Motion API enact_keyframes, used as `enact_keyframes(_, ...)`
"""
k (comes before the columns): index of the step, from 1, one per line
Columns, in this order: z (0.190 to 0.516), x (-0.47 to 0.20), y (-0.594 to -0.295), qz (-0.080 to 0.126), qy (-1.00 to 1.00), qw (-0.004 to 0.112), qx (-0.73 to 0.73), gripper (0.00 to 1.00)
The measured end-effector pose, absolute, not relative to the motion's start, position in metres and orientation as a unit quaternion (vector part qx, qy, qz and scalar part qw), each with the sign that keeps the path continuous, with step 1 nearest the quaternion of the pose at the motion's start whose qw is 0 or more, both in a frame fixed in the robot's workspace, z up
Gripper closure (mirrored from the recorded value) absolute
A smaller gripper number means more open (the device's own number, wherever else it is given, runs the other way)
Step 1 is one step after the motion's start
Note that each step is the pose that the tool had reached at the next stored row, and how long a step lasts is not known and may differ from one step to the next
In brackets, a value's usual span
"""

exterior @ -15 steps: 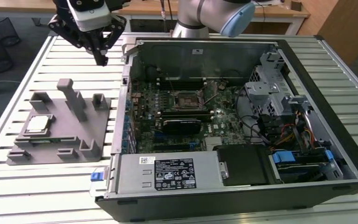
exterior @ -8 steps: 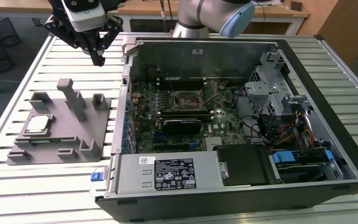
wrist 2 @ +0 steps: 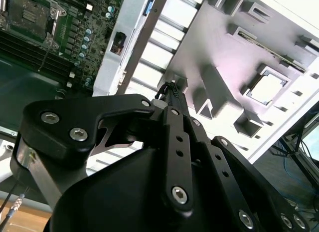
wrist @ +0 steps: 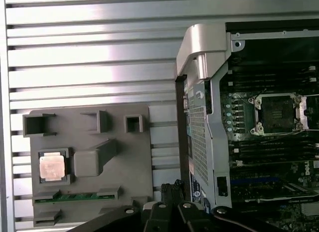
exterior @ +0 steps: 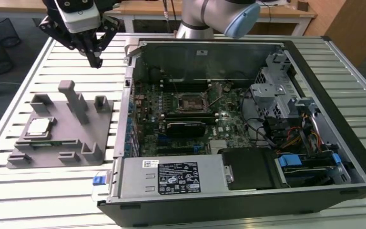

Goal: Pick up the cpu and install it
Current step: 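Reach for the cpu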

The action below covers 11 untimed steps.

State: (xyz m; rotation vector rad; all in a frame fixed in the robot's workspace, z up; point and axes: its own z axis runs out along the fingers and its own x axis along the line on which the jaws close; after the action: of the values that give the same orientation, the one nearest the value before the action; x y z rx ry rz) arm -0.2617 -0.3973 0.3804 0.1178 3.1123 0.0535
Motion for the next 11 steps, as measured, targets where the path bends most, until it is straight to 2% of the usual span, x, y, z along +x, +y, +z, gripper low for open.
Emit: enact_keyframes(11,0.379,-0.274,-0.397,0.017,0.999,0.013,0.038,0.89)
